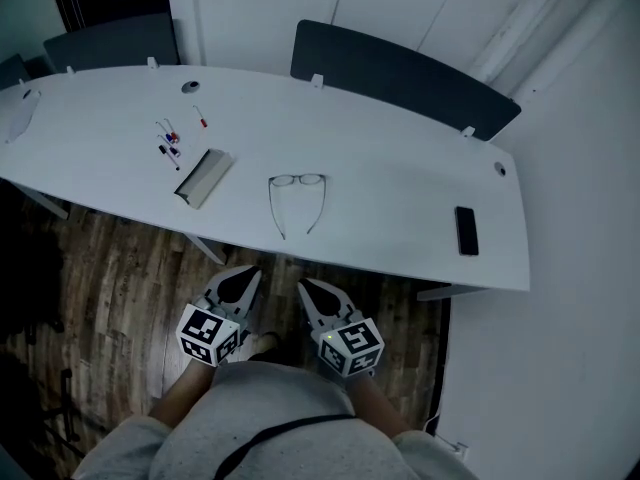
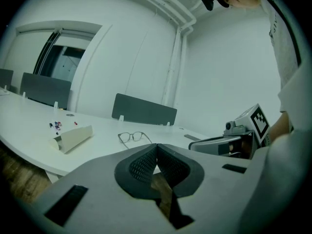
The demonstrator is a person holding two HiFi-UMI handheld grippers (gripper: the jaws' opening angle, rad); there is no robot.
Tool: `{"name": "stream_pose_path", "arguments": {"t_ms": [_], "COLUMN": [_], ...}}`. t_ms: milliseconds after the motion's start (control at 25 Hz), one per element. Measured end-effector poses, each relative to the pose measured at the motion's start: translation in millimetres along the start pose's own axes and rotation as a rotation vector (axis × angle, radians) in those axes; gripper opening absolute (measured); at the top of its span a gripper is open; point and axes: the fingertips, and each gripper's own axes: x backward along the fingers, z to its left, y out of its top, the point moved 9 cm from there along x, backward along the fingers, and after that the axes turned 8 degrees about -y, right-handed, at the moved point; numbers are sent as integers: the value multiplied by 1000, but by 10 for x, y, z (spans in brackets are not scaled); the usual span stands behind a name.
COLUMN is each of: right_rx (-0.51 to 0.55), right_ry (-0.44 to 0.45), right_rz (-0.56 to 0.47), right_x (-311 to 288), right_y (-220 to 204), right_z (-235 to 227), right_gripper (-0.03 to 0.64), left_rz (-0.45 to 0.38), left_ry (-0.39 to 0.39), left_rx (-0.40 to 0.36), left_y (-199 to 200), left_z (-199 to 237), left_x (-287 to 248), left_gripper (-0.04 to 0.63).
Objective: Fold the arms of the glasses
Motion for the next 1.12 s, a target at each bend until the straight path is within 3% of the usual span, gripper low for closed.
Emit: {"name": "stream_pose_path", "arguments": {"t_ms": [600,1120], "right_rx": [-2,42], "right_ry": [-37,-76], "right_rz": [20,31], "right_x": [-359,-555], "right_y": [69,160], "right_z": [-110,-472], "right_gripper": [20,20], "left_rz": [19,38], "left_ry": [-32,-30], "left_rx": [61,53], "left_y": [-39,-81], "left_z": [424,577], "left_x": [-178,-292], "left_gripper": [15,17]}}
